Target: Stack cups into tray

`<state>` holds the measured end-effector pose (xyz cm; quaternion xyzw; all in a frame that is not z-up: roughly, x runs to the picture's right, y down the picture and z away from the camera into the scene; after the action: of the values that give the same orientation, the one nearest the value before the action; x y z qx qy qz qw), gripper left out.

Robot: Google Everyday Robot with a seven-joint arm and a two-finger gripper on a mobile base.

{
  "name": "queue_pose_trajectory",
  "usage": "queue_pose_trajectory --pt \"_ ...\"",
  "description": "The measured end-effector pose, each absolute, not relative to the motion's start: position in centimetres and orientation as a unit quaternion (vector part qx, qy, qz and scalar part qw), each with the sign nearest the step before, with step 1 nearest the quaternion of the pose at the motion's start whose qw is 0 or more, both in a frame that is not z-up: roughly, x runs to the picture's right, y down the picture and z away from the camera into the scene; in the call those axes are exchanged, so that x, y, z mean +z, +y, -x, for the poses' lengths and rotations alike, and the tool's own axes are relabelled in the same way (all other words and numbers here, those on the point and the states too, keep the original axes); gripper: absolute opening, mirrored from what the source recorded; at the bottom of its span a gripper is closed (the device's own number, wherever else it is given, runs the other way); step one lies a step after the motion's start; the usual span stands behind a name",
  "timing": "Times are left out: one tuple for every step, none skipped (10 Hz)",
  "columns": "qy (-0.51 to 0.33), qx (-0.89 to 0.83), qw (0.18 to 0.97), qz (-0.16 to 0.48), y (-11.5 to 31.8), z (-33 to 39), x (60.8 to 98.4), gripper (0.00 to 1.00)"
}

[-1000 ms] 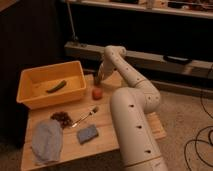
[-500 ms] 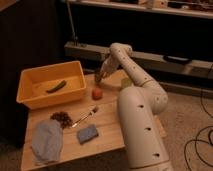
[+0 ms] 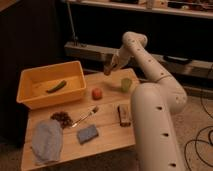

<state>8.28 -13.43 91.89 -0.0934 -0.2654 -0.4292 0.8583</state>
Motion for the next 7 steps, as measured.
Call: queue_pose_trajectory --pt "-0.26 -0.428 0.86 0.098 -12.9 -10.3 91.3 0.0" --pt "-0.255 -0.425 0.862 0.103 -12.2 -12.1 90.7 0.0" --pt "-0.249 -0.423 0.865 0.107 -11.6 -14.0 90.1 0.0" --pt "-0.24 -0.42 0.868 0.111 -11.0 -15.9 89.4 0.0" --pt "-0.232 -0.418 0.87 0.118 -10.4 -17.4 89.0 0.0" --pt "-0.224 -0.415 0.872 0.126 -9.8 -18.4 88.7 0.0" --pt "-0.22 -0.414 0.873 0.132 -9.4 -18.9 88.7 0.0"
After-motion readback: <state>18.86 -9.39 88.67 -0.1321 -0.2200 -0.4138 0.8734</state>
